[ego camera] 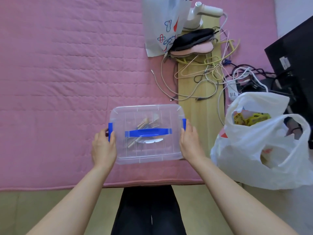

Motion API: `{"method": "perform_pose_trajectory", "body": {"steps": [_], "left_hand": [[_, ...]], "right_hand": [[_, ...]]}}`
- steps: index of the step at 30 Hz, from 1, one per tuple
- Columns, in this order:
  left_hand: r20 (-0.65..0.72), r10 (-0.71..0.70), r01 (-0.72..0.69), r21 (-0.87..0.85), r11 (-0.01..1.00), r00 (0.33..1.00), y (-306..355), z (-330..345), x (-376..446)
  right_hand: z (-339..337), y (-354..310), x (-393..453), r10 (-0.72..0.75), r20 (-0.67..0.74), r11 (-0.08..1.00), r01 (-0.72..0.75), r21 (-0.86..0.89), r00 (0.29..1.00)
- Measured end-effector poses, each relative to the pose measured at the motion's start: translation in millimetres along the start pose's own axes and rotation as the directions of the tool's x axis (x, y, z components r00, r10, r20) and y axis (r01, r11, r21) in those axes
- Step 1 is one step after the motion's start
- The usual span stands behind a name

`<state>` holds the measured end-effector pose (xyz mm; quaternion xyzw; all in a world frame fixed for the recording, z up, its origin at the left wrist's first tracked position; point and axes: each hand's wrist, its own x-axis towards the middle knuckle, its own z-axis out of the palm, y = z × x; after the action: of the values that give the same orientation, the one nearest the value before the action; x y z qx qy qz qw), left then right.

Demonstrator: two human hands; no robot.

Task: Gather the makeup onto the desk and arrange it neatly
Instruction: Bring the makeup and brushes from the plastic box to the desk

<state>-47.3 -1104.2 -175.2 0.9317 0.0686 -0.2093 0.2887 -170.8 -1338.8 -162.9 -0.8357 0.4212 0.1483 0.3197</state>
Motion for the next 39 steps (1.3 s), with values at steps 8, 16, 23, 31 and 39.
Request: {"method": "perform_pose_trajectory", "body": {"steps": [8, 16, 23, 31, 39], "left_hand": [[-0.081, 0.068, -0.07, -0.024, 0.997, 0.994, -21, 23, 12], [-0.207, 0.068, -0.072, -0.014, 0.997, 0.976, -19, 42, 11], [-0.175, -0.099, 0.069, -0.166, 0.984, 0.98, -26, 41, 11], [0.183, -0.435, 0.443, -0.639, 0.629, 0.881, -22, 35, 25], [-0.283, -0.134, 0.04, -0.314, 0.948, 0.95, -8, 30, -5]], "right_hand": [[21, 20, 18, -0.058, -0.121, 0.989, 0.074, 0.129, 0.991], [39, 27, 28, -0.056, -0.243, 0.995, 0.074, 0.067, 0.968], [38, 27, 24, 0.121, -0.298, 0.972, -0.052, 0.23, 0.947], [34, 33, 38, 0.303, -0.091, 0.843, -0.222, 0.491, 0.949], [16, 22, 28, 0.235, -0.106, 0.841, -0.148, 0.521, 0.966]]}}
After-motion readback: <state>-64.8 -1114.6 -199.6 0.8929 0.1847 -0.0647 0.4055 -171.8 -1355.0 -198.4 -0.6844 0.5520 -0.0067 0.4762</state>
